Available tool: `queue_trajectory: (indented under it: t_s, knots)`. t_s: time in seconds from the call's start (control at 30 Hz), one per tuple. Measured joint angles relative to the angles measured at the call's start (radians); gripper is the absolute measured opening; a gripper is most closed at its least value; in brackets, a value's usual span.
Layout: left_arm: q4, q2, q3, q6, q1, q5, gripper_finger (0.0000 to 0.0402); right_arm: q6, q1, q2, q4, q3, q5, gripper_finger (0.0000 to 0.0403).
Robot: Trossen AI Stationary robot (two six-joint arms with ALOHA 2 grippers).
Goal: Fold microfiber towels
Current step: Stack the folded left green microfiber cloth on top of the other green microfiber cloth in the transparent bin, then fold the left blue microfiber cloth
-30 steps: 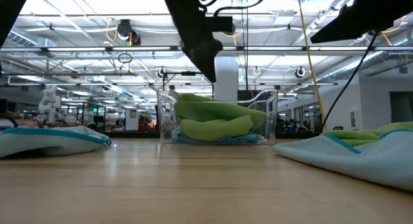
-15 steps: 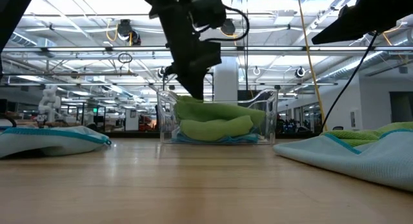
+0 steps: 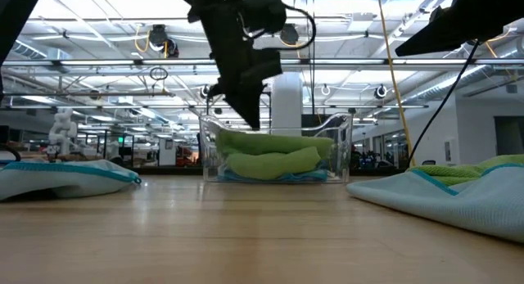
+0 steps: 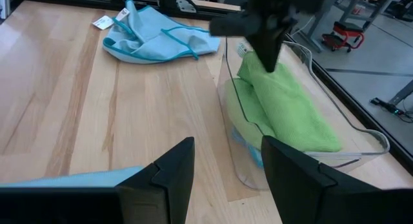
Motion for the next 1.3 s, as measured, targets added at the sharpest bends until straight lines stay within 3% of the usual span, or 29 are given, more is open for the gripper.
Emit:
queue_trajectory:
  t_s: [0.13,0.3,0.63,0.87,1.1,1.3]
  knots:
    - [-0.008,-0.029,0.023,-0.006,-0.003,-0.027,0.0008,0.001,0.000,0.000,0.000,0.000,0.000,0.0171]
    - [-0.145,-0.034,0.019,-0.134,-0.014,-0.027,0.0008,0.001,0.000,0.000,-0.001,-0.001,-0.002,0.0171]
    - [-0.089,-0.008,-0.072,-0.248,-0.005,-0.044,0.0004,0.000,0.000,0.000,-0.003,-0.001,-0.003,0.0171]
    - [-0.075,-0.023,-0.038,-0.231,-0.017,-0.050,0.0017,0.001,0.000,0.000,0.000,-0.001,-0.003,0.0171]
    - [-0.087,-0.126,-0.027,-0.239,-0.132,-0.225,0.0007,0.006,0.000,0.000,0.000,-0.001,-0.003,0.0171]
    - [-0.154,-0.182,-0.037,-0.329,-0.352,-0.383,0.0018,0.017,0.000,0.000,0.001,-0.001,-0.003,0.0171]
